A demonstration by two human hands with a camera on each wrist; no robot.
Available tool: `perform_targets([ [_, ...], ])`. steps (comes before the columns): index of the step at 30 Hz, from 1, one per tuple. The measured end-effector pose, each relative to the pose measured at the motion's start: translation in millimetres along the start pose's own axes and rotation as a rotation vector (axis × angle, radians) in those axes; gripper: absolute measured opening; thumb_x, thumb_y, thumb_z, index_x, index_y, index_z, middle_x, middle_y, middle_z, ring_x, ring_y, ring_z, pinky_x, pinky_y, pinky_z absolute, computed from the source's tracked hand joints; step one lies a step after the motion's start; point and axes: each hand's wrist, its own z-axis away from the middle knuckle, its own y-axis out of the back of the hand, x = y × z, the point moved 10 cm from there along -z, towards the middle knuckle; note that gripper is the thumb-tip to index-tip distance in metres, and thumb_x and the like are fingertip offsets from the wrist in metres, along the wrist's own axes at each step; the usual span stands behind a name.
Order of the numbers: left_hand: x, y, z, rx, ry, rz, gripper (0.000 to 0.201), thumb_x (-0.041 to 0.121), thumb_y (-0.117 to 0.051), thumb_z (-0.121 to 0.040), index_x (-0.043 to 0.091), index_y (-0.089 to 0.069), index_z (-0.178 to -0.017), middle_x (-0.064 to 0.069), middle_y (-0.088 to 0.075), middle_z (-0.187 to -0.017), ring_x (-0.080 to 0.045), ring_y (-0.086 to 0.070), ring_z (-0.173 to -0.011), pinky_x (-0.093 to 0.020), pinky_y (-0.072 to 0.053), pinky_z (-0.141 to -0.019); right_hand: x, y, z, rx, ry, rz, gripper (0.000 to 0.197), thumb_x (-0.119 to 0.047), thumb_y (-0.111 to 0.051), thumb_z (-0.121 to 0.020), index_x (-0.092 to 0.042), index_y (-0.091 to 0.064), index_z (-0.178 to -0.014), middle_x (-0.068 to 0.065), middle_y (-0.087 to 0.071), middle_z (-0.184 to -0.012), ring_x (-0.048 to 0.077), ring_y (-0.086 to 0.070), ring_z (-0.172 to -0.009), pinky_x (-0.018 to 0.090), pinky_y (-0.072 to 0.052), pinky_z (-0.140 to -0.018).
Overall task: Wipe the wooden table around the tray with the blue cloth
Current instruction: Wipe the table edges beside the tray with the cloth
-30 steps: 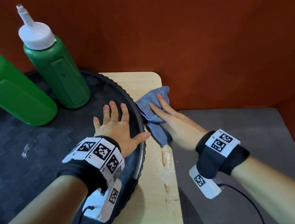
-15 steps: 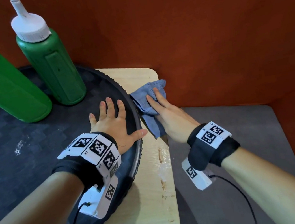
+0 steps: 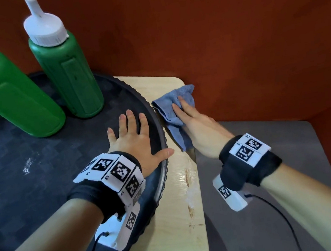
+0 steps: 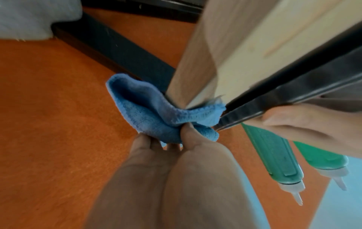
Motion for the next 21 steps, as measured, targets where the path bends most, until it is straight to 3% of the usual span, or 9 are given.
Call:
perform_targets([
  [3, 1, 0, 0, 0.000, -0.003, 0.004, 0.108, 0.078, -0.032, -0.079, 0.012, 0.015, -0.149, -0.015, 0.020, -0.157, -0.030, 0.017, -0.146, -0.055, -0.001, -0.117, 6, 1, -8, -0.013, -0.009, -0.007, 0.070, -0.008, -0.040, -0.096, -0.026, -0.003, -0.153, -0.005, 0.010, -0.161, 0.039, -0.038, -0.134, 0.047, -0.048, -0.090],
  [7, 0, -1, 0, -0.001, 0.002, -0.002, 0.108, 0.079, -0.032, -0.078, 0.012, 0.016, -0.149, -0.015, 0.020, -0.157, -0.030, 0.017, -0.146, -0.055, -0.001, -0.118, 15, 19, -40, 0.027, 0.029, -0.089, 0.063, -0.009, -0.039, -0.098, -0.025, -0.011, -0.153, -0.001, 0.003, -0.162, 0.037, -0.029, -0.140, 0.047, -0.037, -0.107],
  [9, -1, -1, 0, 0.004, 0.002, 0.000, 0.109, 0.079, -0.031, -0.078, 0.012, 0.015, -0.149, -0.014, 0.020, -0.157, -0.030, 0.016, -0.146, -0.055, -0.001, -0.118, 16, 21, -41, 0.043, 0.040, -0.152, 0.061, -0.008, -0.039, -0.099, -0.023, -0.014, -0.152, -0.003, 0.001, -0.161, 0.030, -0.020, -0.145, 0.037, -0.028, -0.113],
  [11, 0, -1, -1, 0.001, 0.000, -0.005, 0.109, 0.079, -0.031, -0.078, 0.012, 0.015, -0.149, -0.014, 0.020, -0.157, -0.030, 0.016, -0.146, -0.054, -0.001, -0.117, 15, 17, -30, 0.055, 0.041, -0.189, 0.059, -0.008, -0.039, -0.100, -0.022, -0.015, -0.152, -0.004, 0.003, -0.161, 0.024, -0.015, -0.146, 0.029, -0.022, -0.112],
  [13, 0, -1, -2, -0.004, 0.002, -0.015, 0.109, 0.079, -0.032, -0.078, 0.012, 0.015, -0.150, -0.015, 0.020, -0.157, -0.030, 0.016, -0.146, -0.055, -0.001, -0.117, 7, 10, -11, 0.066, 0.060, -0.189, 0.060, -0.007, -0.041, -0.099, -0.021, -0.017, -0.152, -0.003, 0.004, -0.161, 0.027, -0.020, -0.145, 0.036, -0.028, -0.113],
  [15, 0, -1, -2, -0.001, 0.003, -0.017, 0.109, 0.079, -0.032, -0.078, 0.012, 0.014, -0.150, -0.015, 0.019, -0.157, -0.031, 0.015, -0.146, -0.055, -0.002, -0.117, -2, -1, 11, 0.065, 0.069, -0.191, 0.062, -0.006, -0.041, -0.098, -0.023, -0.016, -0.152, -0.005, 0.006, -0.161, 0.031, -0.027, -0.142, 0.045, -0.038, -0.106],
  [21, 0, 0, 1, 0.035, -0.004, -0.015, 0.108, 0.080, -0.029, -0.077, 0.013, 0.012, -0.150, -0.014, 0.017, -0.158, -0.029, 0.014, -0.146, -0.053, -0.001, -0.117, -13, -24, 54, -0.012, 0.048, -0.228, 0.081, 0.003, -0.048, -0.091, -0.030, -0.008, -0.152, -0.013, 0.015, -0.159, 0.028, -0.034, -0.139, 0.040, -0.048, -0.092],
])
